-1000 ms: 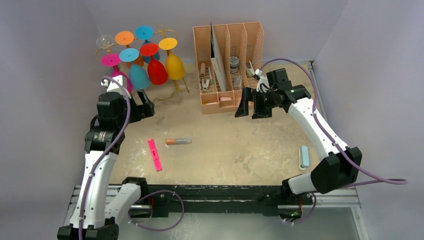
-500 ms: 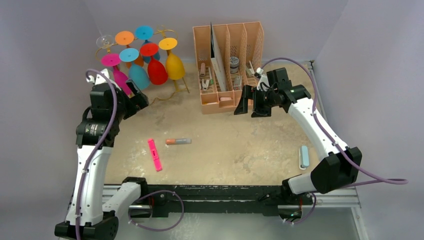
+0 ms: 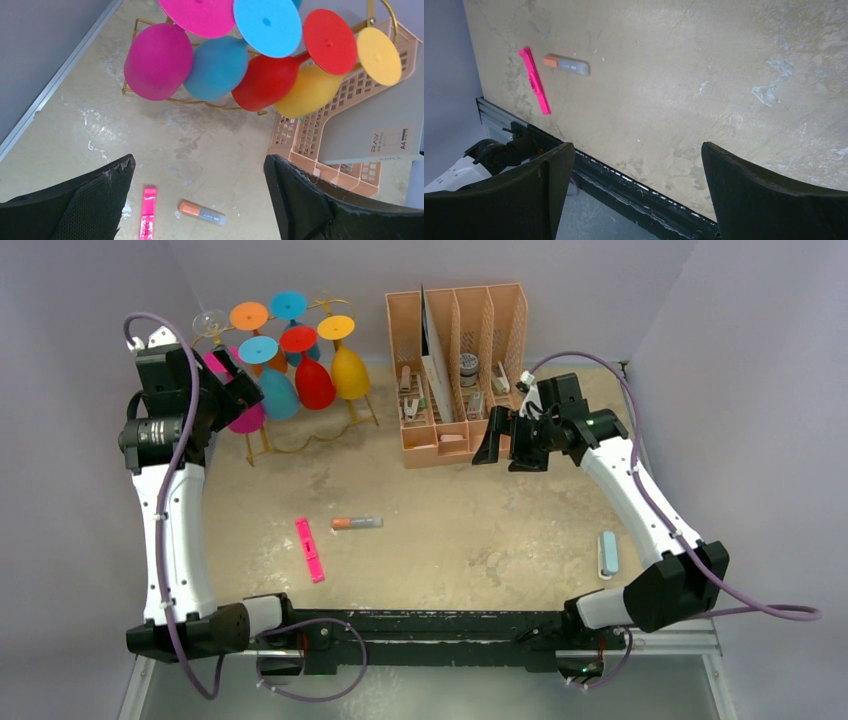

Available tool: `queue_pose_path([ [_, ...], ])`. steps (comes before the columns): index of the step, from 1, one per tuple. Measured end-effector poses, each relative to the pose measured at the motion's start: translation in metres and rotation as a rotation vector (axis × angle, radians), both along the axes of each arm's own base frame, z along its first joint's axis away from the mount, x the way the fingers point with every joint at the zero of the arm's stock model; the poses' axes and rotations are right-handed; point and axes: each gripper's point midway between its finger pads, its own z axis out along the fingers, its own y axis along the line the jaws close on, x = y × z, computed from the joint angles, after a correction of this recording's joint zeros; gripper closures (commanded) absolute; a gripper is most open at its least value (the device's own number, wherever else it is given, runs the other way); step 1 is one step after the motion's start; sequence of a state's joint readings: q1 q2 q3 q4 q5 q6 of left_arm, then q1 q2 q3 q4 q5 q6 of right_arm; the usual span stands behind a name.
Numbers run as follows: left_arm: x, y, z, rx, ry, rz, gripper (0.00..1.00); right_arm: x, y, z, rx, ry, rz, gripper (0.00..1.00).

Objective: Take the wine glass off the wine glass rack
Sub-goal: Pick up the wine glass from the wine rack.

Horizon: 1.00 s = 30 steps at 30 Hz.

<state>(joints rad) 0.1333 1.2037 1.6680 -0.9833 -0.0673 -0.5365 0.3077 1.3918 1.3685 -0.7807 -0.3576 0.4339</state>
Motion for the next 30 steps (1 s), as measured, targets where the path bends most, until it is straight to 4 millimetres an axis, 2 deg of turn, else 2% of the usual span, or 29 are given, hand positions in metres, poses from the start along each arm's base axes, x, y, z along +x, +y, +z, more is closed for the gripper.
queue_pose_path([
  [5,0.013,0.020,-0.008,-0.057,0.030,0.023,0.04,0.001,-0.003,0.004,-0.013,-0.013,-0.012,0.01],
  [11,0.019,0.051,0.003,-0.123,-0.019,0.067,0.09,0.000,-0.008,0.008,-0.038,-0.013,-0.030,0.01],
  [16,0.032,0.054,0.009,-0.186,-0.069,0.043,0.18,0.002,-0.013,0.013,-0.059,-0.027,-0.048,0.01],
  [22,0.052,0.062,0.016,-0.292,-0.140,0.029,0.34,0.003,-0.017,0.013,-0.081,-0.026,-0.064,0.01],
  [30,0.070,0.065,0.008,-0.436,-0.184,0.018,0.46,0.002,-0.024,0.012,-0.114,-0.020,-0.084,0.01],
])
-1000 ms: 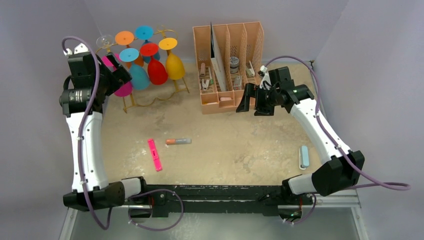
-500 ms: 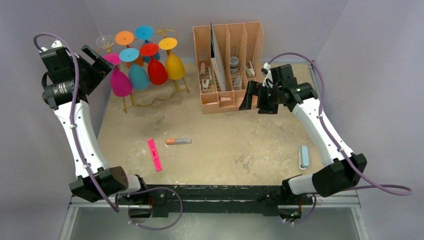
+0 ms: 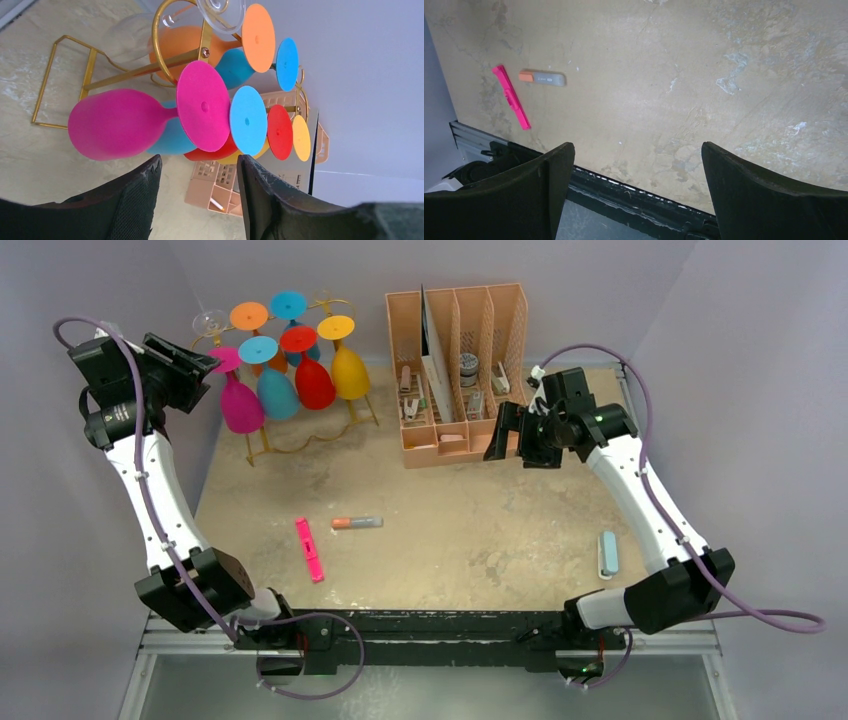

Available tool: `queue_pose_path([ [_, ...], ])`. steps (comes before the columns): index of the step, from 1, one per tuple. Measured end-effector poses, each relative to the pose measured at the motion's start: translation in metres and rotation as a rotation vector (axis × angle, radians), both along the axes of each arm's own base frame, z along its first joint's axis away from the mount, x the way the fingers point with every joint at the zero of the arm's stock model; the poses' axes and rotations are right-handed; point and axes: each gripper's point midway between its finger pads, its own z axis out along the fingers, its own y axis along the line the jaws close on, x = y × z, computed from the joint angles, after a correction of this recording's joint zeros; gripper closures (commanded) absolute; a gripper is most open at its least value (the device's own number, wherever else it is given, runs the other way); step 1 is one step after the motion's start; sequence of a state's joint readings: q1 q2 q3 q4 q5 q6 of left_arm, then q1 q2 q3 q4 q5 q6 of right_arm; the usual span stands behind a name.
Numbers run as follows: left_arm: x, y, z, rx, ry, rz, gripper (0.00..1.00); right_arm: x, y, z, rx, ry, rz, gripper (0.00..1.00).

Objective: Take the wine glass off the wine glass rack
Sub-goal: Pick up the wine glass from the wine rack.

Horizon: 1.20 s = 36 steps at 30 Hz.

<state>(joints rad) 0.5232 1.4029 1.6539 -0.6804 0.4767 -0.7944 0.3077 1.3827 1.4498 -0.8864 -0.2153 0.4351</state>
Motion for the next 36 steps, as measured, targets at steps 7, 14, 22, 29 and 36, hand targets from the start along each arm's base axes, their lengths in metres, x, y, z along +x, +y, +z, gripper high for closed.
queue_pose_path([
  [7,0.009,-0.001,0.001,-0.052,-0.045,-0.018,0.53,0.001,-0.002,0.002,-0.011,-0.008,-0.010,0.01],
  [14,0.017,-0.001,-0.001,-0.083,-0.064,-0.032,0.60,0.002,-0.004,0.002,-0.020,-0.011,-0.016,0.01],
  [22,0.021,0.001,-0.013,-0.123,-0.042,-0.029,0.71,0.003,-0.008,0.002,-0.036,-0.017,-0.028,0.01],
  [29,0.022,0.000,-0.018,-0.140,-0.039,-0.028,0.76,0.000,-0.009,0.004,-0.039,-0.019,-0.031,0.01],
  [36,0.025,0.001,-0.016,-0.148,-0.054,-0.024,0.77,0.000,-0.012,0.003,-0.051,-0.021,-0.039,0.01],
])
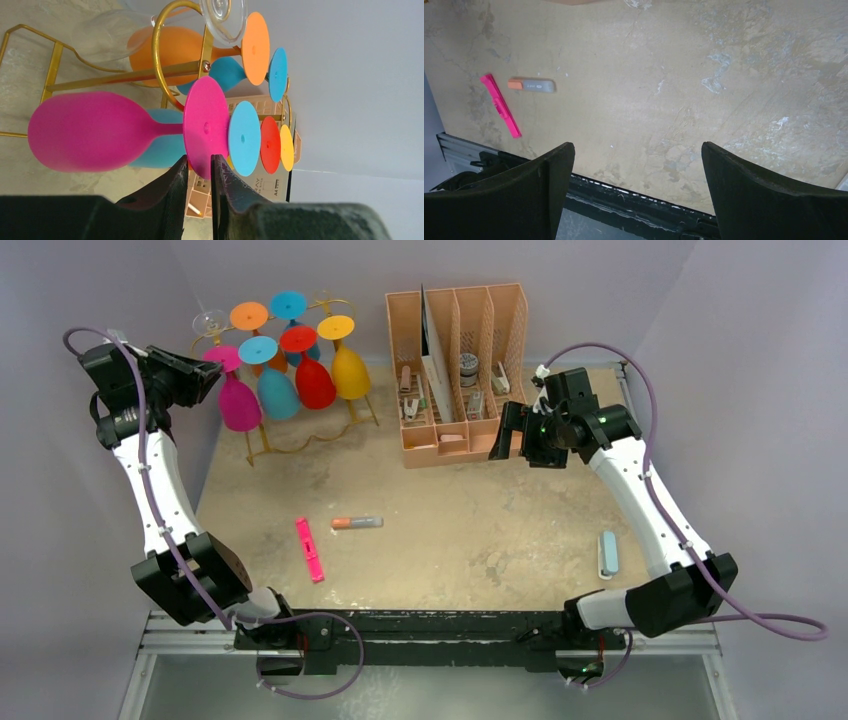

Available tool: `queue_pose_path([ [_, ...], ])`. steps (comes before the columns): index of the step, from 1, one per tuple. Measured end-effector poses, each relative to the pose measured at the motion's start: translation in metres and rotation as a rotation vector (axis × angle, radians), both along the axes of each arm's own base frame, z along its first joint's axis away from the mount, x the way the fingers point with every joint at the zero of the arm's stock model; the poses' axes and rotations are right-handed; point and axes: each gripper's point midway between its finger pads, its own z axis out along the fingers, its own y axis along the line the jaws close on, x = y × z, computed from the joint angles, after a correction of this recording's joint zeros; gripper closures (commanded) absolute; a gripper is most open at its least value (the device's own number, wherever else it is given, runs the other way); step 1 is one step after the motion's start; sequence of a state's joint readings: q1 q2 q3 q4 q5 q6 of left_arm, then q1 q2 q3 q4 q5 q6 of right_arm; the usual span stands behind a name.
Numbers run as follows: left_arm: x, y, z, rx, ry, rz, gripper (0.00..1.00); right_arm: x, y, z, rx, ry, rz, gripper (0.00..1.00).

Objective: Take the wine glass off the wine glass rack
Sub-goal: Pick up the wine glass from the wine rack.

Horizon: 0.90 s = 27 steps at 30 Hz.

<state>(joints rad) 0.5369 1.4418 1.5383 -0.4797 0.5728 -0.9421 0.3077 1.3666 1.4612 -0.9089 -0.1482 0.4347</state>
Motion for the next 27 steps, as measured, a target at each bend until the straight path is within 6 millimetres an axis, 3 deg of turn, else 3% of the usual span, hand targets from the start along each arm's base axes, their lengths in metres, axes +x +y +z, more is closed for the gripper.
queue_pose_path([
  [5,0.0017,0.0006,-0.0014,-0.015,-0.004,0.006,0.76,-0.0001,-0.0001,-0.0001,0.000,0.000,0.000,0.01],
  [17,0.0022,0.0022,-0.0003,-0.035,-0.006,0.019,0.93,-0.0013,-0.0006,-0.0008,-0.003,0.006,0.000,0.01],
  [27,0.0022,0.0027,0.0006,-0.062,-0.015,0.028,1.00,-0.0013,-0.0010,-0.0006,-0.005,0.005,-0.001,0.01],
])
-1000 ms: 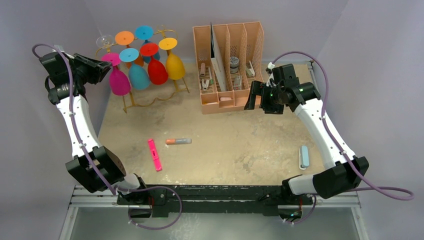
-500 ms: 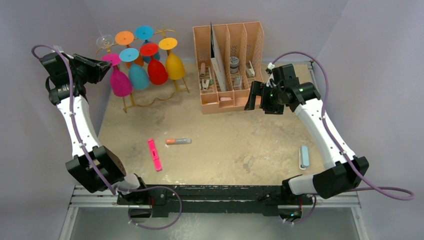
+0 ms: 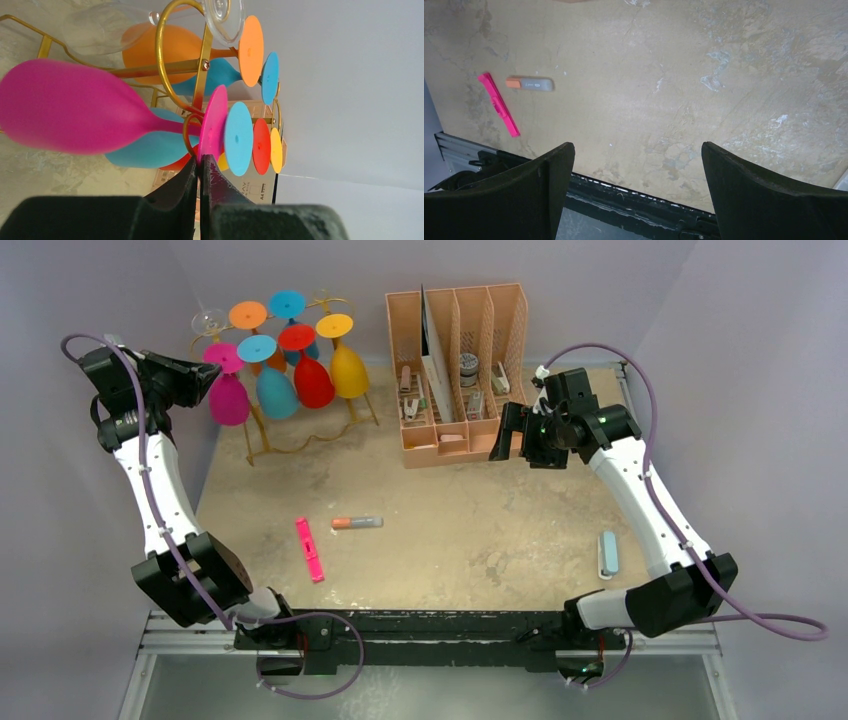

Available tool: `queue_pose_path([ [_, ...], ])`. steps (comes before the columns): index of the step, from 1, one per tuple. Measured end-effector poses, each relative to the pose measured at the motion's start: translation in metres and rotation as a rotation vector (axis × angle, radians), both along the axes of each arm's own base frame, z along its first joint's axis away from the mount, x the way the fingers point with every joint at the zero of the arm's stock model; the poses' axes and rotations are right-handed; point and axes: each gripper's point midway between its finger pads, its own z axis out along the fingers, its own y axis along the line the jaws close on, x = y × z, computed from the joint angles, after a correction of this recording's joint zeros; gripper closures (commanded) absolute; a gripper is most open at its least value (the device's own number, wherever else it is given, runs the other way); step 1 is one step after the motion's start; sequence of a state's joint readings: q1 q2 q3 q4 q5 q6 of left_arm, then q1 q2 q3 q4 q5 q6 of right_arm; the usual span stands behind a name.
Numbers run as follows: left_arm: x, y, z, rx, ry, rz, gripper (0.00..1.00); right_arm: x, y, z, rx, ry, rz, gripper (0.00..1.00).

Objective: Take the wine glass off the wine glass rack
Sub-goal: Pick up the wine glass from the wine rack.

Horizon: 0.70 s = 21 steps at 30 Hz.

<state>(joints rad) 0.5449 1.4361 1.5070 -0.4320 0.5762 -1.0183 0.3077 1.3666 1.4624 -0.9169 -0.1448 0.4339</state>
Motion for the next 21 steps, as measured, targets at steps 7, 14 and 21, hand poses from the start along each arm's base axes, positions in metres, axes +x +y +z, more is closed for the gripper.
queue_pose_path([
  [7,-0.0009,-0.0028,0.0010,-0.035,-0.002,0.001,1.00,-0.0011,-0.0006,0.0003,-0.003,0.004,-0.001,0.01],
  [14,-0.0057,-0.0056,-0.0002,-0.090,0.003,0.017,1.00,-0.0015,-0.0013,0.0011,-0.005,0.004,-0.002,0.01],
  [21,-0.0083,-0.0059,-0.0013,-0.159,0.002,0.042,1.00,-0.0015,-0.0013,0.0013,-0.005,0.003,-0.002,0.01],
])
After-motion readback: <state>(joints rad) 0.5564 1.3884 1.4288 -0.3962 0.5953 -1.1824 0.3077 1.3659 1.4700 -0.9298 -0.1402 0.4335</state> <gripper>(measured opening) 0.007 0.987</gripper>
